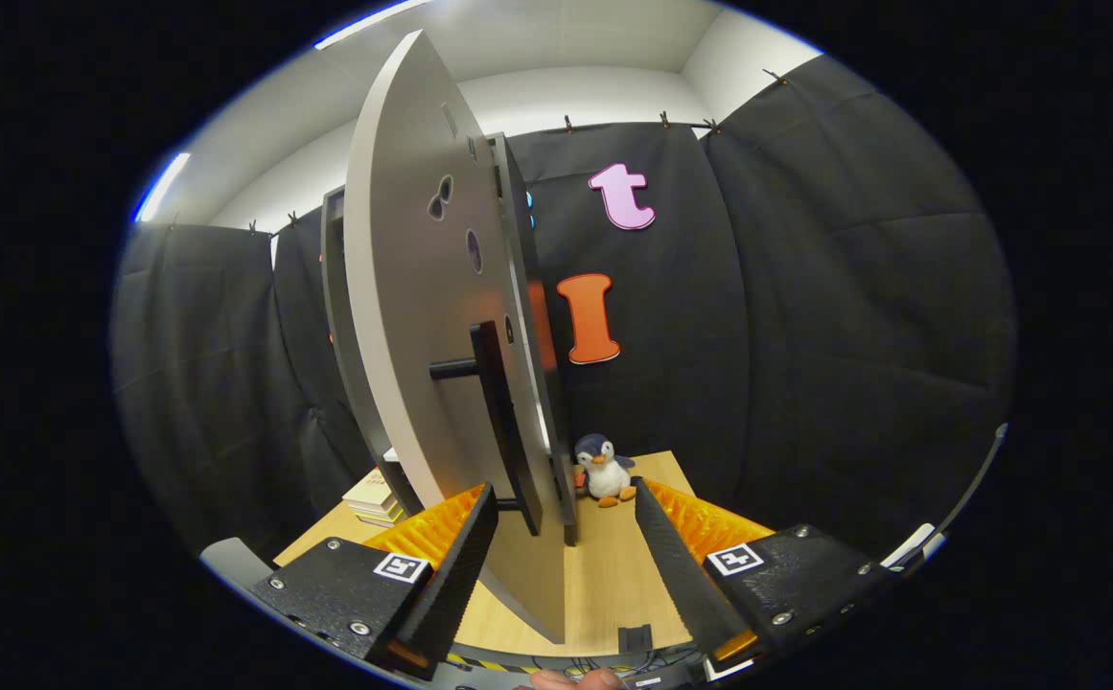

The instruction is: Open the shoe cabinet door, grab the shoes and put them into the shoe cabinet, then close the shoe cabinet door.

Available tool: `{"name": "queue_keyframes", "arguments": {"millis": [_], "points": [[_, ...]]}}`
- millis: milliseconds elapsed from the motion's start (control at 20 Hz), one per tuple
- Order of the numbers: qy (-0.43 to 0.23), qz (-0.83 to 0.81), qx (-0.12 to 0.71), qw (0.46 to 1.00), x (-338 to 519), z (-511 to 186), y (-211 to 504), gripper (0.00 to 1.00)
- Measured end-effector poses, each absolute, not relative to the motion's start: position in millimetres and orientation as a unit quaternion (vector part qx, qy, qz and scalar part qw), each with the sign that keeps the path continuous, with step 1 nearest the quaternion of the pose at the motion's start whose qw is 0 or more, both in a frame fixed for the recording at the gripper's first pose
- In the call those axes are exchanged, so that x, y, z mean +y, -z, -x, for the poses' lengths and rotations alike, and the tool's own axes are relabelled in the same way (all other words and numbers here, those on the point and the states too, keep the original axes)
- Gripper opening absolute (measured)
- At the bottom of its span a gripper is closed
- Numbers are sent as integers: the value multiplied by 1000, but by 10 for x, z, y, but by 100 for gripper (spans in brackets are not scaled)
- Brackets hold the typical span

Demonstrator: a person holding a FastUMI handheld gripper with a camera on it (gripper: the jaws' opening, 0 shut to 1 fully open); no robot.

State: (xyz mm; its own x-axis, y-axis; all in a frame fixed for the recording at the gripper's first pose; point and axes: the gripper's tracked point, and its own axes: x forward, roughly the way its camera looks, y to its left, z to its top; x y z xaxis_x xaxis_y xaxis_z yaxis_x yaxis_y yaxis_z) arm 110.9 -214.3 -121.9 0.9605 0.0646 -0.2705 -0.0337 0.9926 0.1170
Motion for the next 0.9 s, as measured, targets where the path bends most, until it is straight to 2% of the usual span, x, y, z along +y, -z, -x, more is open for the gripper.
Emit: {"name": "queue_keyframes", "arguments": {"millis": [350,900], "points": [[-8,-20,139,990,-1875,-1127,1191,89],[-20,-8,153,988,-872,-1200,1181,89]]}}
